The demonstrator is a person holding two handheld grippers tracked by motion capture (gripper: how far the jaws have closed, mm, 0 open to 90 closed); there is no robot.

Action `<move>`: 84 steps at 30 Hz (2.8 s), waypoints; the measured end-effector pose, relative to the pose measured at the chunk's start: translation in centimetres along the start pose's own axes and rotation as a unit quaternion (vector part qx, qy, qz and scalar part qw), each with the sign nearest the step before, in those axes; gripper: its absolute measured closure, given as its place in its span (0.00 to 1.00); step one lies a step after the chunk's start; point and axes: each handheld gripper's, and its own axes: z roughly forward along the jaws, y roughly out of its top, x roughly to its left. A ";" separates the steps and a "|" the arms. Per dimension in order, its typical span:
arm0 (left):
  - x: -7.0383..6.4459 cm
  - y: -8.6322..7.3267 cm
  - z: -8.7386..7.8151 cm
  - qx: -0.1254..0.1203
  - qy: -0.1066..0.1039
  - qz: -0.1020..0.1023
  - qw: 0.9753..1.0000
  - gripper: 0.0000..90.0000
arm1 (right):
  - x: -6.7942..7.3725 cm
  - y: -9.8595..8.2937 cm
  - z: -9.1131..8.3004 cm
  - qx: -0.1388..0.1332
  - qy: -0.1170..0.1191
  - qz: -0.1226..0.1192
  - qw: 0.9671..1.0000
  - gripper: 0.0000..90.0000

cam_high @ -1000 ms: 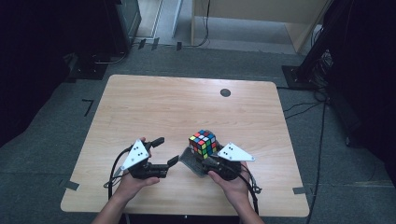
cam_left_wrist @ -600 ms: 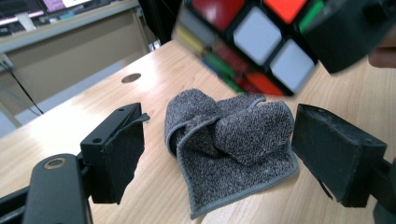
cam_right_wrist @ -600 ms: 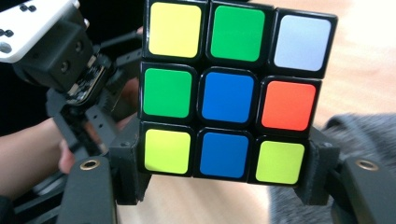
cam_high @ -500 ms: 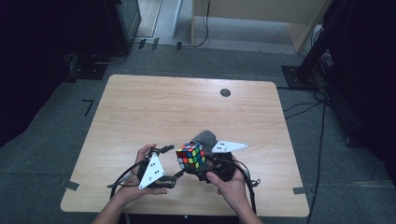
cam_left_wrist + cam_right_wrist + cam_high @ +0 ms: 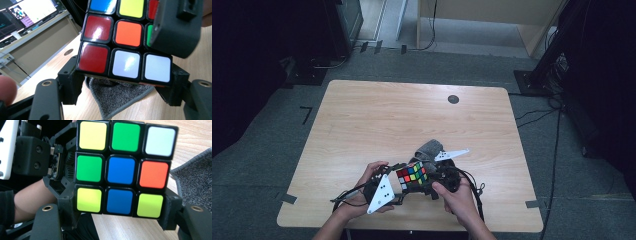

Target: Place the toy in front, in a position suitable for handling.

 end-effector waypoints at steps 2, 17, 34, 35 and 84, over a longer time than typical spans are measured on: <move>0.2 0.1 -0.1 -0.001 -0.003 -0.011 1.000 0.37 | -0.1 0.0 -0.2 -0.012 0.001 -0.002 1.000 0.35; 4.4 -1.0 -1.1 0.026 0.010 -0.176 0.984 0.37 | -0.6 -0.9 -2.5 -0.179 -0.224 -0.167 0.943 0.26; 5.7 -1.6 -0.9 0.047 0.001 -0.254 0.966 0.38 | -4.7 -2.4 2.9 -0.032 -0.372 -0.188 0.909 0.29; 5.7 -1.6 -0.9 0.047 0.000 -0.256 0.966 0.38 | -4.8 -2.4 2.8 -0.029 -0.370 -0.183 0.910 0.31; 1.5 1.2 1.1 0.140 0.010 -0.089 0.986 0.38 | 5.0 -1.2 -0.1 -0.154 -0.284 -0.290 0.901 0.77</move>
